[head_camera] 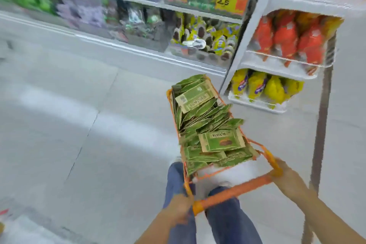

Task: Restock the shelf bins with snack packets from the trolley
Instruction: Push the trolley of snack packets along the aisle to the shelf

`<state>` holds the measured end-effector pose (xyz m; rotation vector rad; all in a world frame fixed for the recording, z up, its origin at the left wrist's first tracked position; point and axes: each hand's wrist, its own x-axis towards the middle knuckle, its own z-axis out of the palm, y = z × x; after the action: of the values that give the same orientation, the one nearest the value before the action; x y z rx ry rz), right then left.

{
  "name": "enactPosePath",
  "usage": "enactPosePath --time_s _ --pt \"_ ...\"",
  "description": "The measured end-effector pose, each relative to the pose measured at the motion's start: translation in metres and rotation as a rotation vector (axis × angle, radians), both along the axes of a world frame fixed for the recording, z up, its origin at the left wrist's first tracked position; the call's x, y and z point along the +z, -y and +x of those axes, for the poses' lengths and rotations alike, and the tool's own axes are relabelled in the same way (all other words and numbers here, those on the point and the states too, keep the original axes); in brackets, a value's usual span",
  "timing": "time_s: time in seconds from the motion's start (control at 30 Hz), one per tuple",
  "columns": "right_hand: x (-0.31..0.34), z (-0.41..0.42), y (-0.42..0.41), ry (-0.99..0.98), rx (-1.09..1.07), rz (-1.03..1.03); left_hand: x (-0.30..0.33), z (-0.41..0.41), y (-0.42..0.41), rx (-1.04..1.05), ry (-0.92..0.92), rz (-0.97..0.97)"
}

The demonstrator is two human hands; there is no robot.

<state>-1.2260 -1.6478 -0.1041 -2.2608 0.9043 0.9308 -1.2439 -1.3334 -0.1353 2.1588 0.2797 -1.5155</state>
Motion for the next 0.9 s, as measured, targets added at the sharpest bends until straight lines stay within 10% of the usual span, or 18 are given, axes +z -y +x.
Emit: enactPosePath --time_s 0.47,0.7,0.9 --pt "0.003 0.021 -0.084 0.108 0.177 -0.084 -0.002 -0.018 -0.056 -0.212 -0.138 -0.018" --pt "-0.007 0.077 -0.166 0.136 0.313 -0.076 -0.002 -0.01 -0.121 0.536 -0.001 0.044" --pt "-0.012 0.128 -0.26 0.164 0.353 -0.037 -0.002 0.026 -0.211 0.67 0.145 0.045"
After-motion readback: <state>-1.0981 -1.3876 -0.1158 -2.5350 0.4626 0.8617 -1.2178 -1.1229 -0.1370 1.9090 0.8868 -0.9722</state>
